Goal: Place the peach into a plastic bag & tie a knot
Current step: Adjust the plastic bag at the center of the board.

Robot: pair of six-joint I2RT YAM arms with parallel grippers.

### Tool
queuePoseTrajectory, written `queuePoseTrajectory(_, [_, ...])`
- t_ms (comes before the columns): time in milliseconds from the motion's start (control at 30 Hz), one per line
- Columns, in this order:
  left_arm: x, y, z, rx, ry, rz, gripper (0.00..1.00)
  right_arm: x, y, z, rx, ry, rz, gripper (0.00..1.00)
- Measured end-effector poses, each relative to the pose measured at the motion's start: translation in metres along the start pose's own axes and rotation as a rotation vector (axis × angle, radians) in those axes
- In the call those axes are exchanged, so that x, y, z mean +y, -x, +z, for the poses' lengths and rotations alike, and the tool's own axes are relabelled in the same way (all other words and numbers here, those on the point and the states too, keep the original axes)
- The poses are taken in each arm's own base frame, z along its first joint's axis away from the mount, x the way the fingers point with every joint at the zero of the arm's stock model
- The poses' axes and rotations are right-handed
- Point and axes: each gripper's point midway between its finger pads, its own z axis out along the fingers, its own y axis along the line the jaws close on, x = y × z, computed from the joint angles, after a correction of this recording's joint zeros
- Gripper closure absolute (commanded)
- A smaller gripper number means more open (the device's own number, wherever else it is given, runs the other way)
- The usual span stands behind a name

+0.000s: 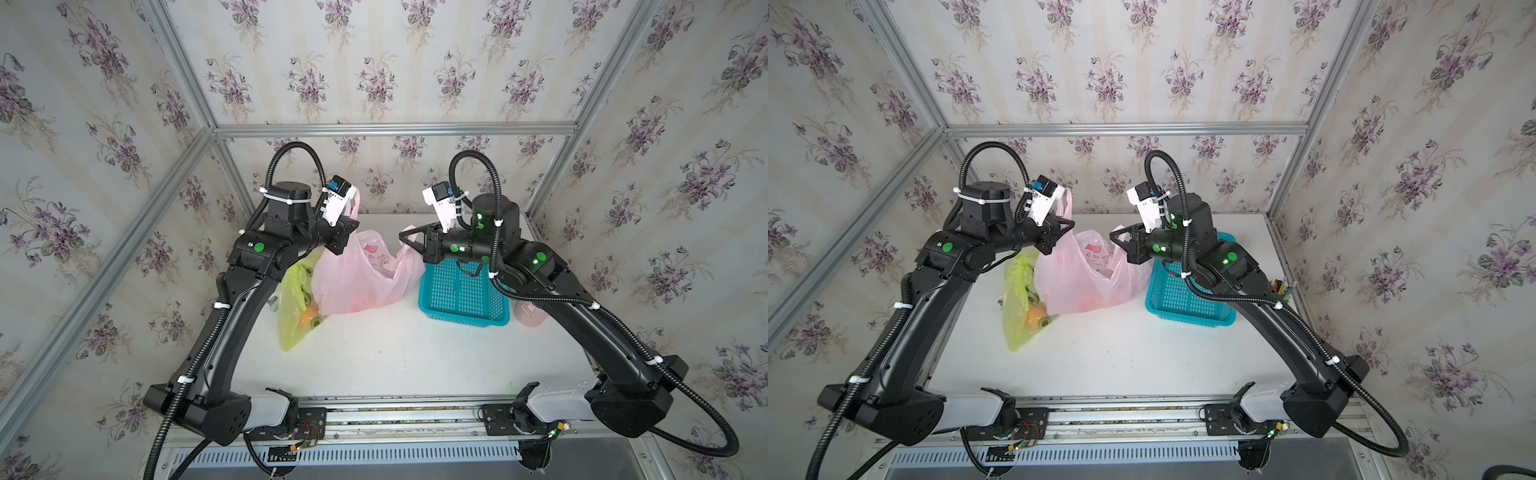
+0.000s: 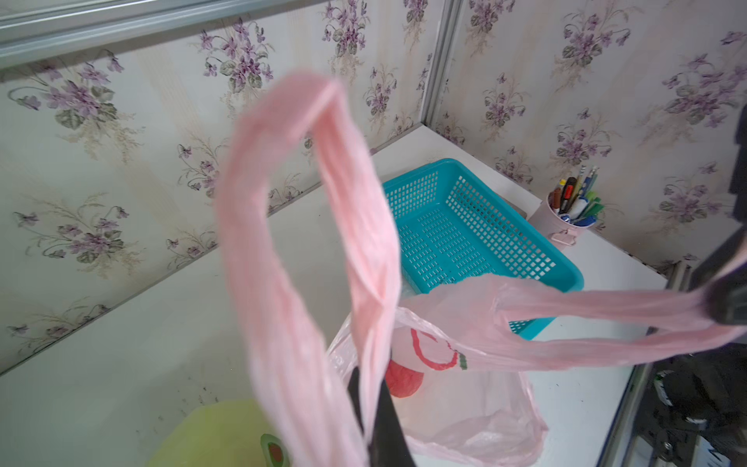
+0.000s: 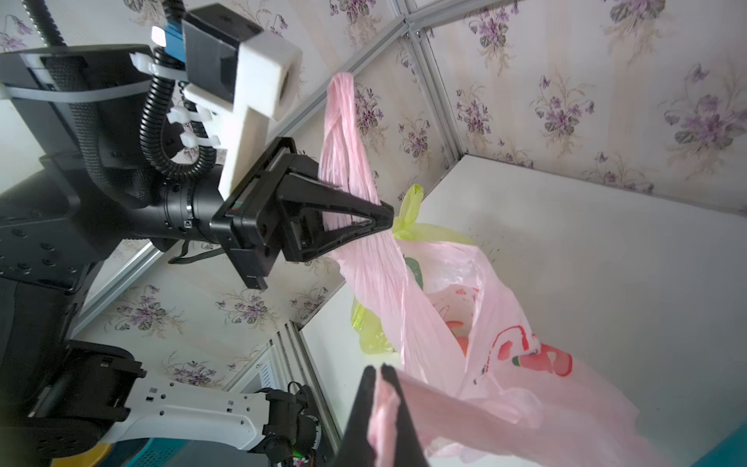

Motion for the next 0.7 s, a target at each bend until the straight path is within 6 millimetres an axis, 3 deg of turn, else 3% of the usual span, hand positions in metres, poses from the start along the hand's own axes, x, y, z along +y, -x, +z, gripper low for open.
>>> queuePoseTrajectory(100, [-0.018,-0.009,0.01,0.02,-0.133,-0.023,0.99,-0.012,-0.013,0.005,0.019,-0.043,0.029,1.0])
queuePoseTrajectory(133, [-0.024,-0.014,0.013,0.03,-0.181,-0.035,0.99,-0.019,-0.016,0.006,0.019,-0.07,0.037,0.93])
queuePoseTrajectory(233, [-0.039,-0.025,0.021,0.056,-0.294,-0.076,0.99,-0.031,-0.021,0.009,0.021,-0.118,0.04,0.48])
queuePoseTrajectory(333, [-0.051,-0.032,0.022,0.068,-0.371,-0.102,0.99,-0.035,-0.01,0.005,-0.013,-0.153,0.006,0.31])
queuePoseTrajectory(500, [-0.066,-0.039,0.022,0.082,-0.442,-0.121,0.99,-0.027,0.028,-0.002,-0.098,-0.145,-0.049,0.28])
queuePoseTrajectory(700, [-0.07,-0.04,0.02,0.08,-0.467,-0.127,0.98,-0.01,0.049,0.011,-0.106,-0.064,-0.088,0.42])
